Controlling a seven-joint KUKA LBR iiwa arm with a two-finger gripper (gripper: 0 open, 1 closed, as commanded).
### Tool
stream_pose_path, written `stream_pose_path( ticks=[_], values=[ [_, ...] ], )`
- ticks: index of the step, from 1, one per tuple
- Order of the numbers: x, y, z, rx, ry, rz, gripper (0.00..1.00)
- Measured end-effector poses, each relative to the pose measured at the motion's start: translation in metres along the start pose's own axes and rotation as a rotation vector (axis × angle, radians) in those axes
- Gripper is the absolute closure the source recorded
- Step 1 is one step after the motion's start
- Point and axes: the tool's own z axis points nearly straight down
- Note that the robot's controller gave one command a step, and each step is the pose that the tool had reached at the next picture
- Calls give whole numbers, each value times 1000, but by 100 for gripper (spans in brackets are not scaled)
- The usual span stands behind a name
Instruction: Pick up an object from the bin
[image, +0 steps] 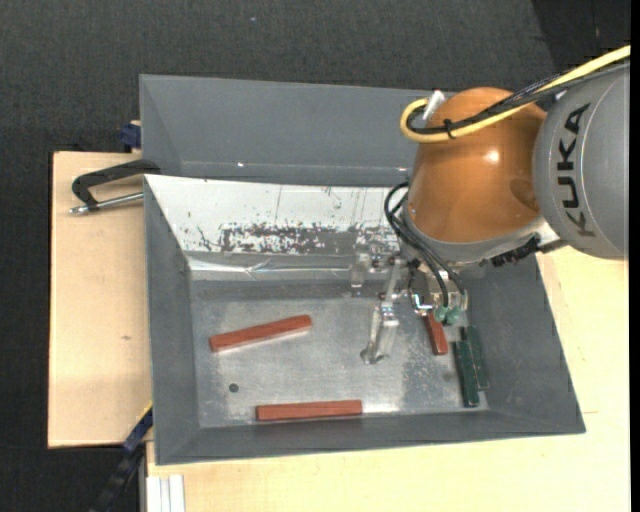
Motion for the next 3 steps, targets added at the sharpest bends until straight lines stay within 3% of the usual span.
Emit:
stream_pose_path(
  ticks=[1,2,3],
  values=[
    [-2,0,-4,-1,-9,2,0],
    [-39,37,72,-1,-13,-94,0],
    [-43,78,84,0,-3,-267,0]
  ],
)
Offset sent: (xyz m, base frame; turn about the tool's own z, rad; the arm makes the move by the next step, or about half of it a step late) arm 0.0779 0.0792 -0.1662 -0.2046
